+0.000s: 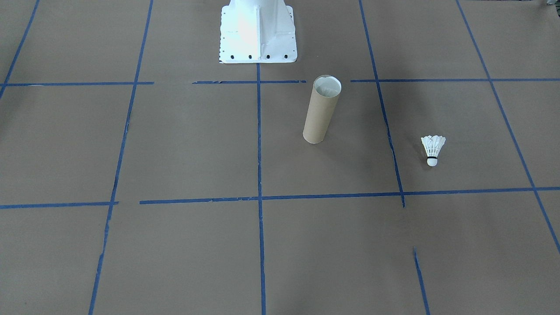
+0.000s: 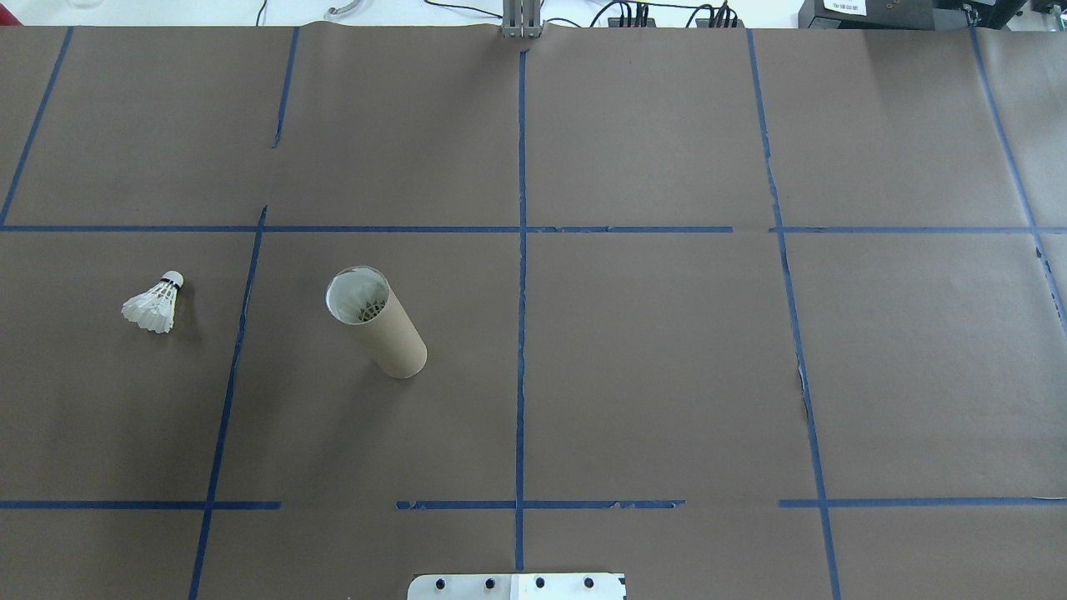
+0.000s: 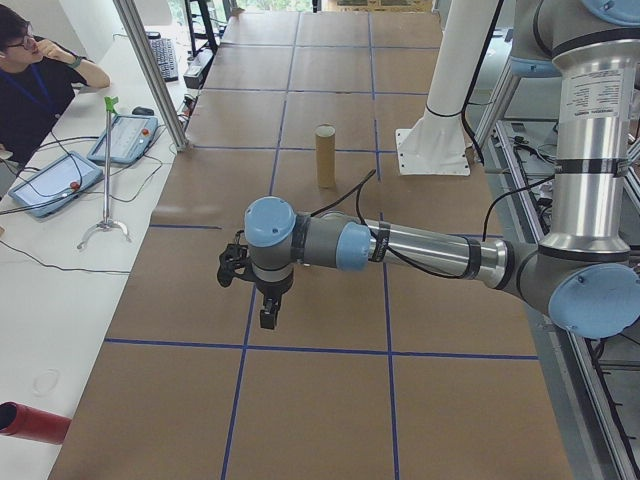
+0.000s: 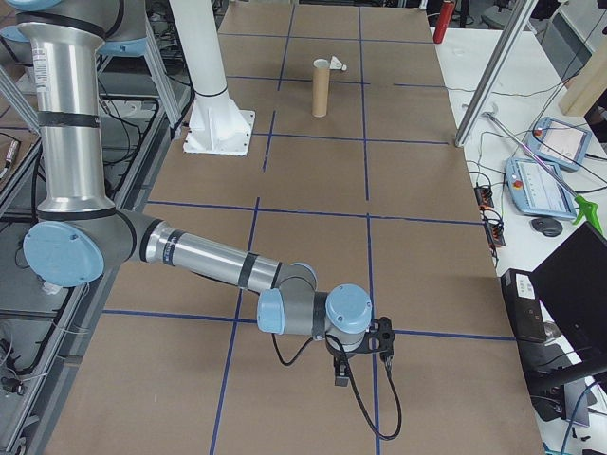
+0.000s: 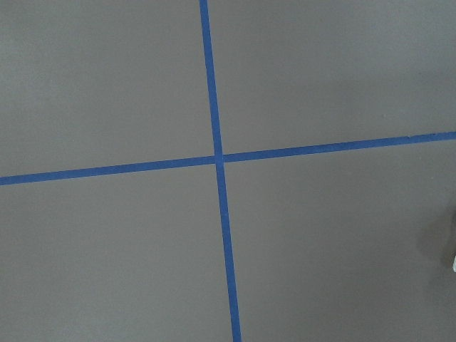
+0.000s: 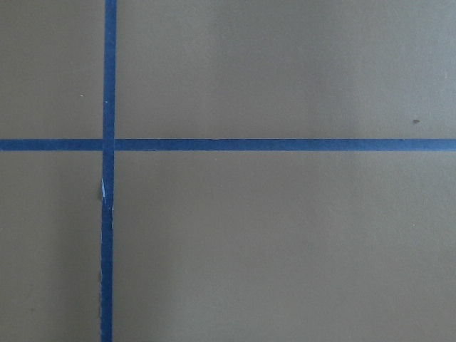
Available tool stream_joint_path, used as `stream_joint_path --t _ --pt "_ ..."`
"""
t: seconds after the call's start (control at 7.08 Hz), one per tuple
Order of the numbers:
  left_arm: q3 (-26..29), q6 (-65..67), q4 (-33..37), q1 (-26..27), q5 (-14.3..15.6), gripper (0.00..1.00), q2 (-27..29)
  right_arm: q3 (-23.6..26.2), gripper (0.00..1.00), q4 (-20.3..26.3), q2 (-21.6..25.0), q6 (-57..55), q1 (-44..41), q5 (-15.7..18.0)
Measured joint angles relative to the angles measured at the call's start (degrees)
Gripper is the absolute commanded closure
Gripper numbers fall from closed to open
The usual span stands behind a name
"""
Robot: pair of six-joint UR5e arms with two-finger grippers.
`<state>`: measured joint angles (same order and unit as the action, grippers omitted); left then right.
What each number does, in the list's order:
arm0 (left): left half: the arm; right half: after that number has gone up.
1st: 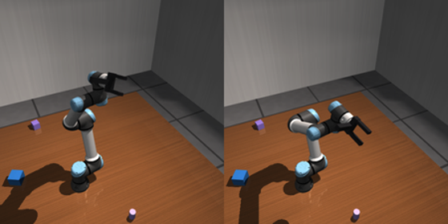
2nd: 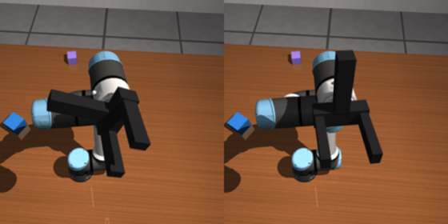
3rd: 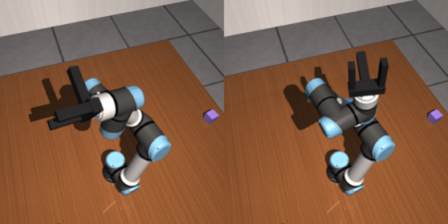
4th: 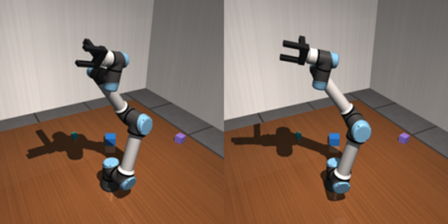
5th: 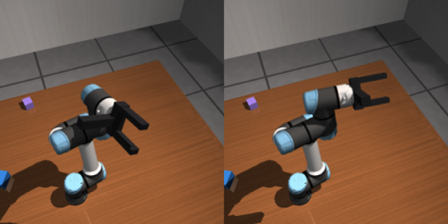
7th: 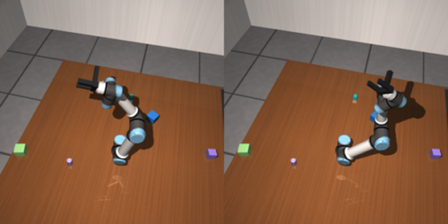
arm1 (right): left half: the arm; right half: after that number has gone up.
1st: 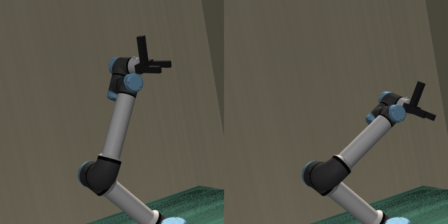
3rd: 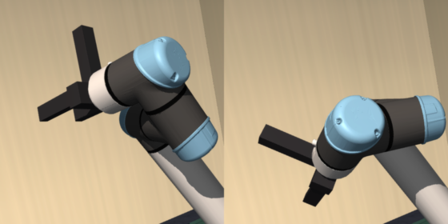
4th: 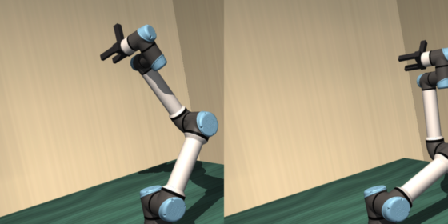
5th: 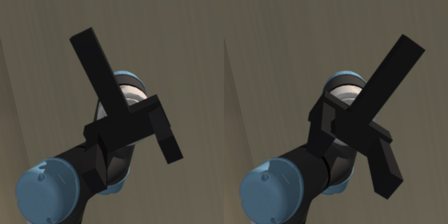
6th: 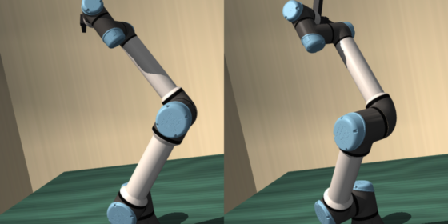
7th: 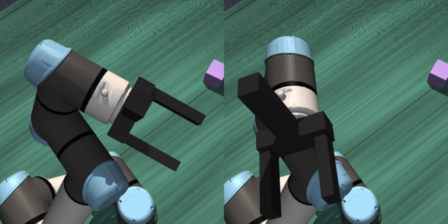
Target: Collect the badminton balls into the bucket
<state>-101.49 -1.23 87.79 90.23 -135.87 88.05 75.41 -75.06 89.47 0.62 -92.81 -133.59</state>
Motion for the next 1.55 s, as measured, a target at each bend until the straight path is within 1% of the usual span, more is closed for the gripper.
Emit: stream_joint_path --t 0.57,0.71,0.85,1.13,1.27,1.41,1.55 --pt "-0.38 -0.95 0.95 -0.01 0.12 0.00 0.71 0.00 0.00 0.00 0.00 -0.01 0.00 0.00" --pt "-0.15 -0.78 1.10 -0.04 0.10 0.00 2.12 -0.01 0.00 0.00 0.00 -0.01 0.00 0.00" --pt "0.35 -0.77 1.19 -0.08 0.70 0.00 4.53 -0.04 0.00 0.00 0.00 -0.01 0.00 0.00" --pt "2.10 0.46 1.31 -0.09 2.92 0.00 9.41 -0.08 0.00 0.00 0.00 0.01 0.00 0.00" --pt "2.29 3.68 2.15 -0.11 3.30 0.00 10.35 -0.08 0.00 0.00 0.00 0.03 0.00 0.00" --pt "2.27 9.30 4.98 -0.35 3.44 0.00 10.62 -0.05 0.00 0.00 0.00 0.02 0.00 0.00" --pt "2.30 15.78 9.48 -1.74 3.35 0.00 10.33 -0.01 0.00 0.00 0.00 0.00 0.00 0.00"
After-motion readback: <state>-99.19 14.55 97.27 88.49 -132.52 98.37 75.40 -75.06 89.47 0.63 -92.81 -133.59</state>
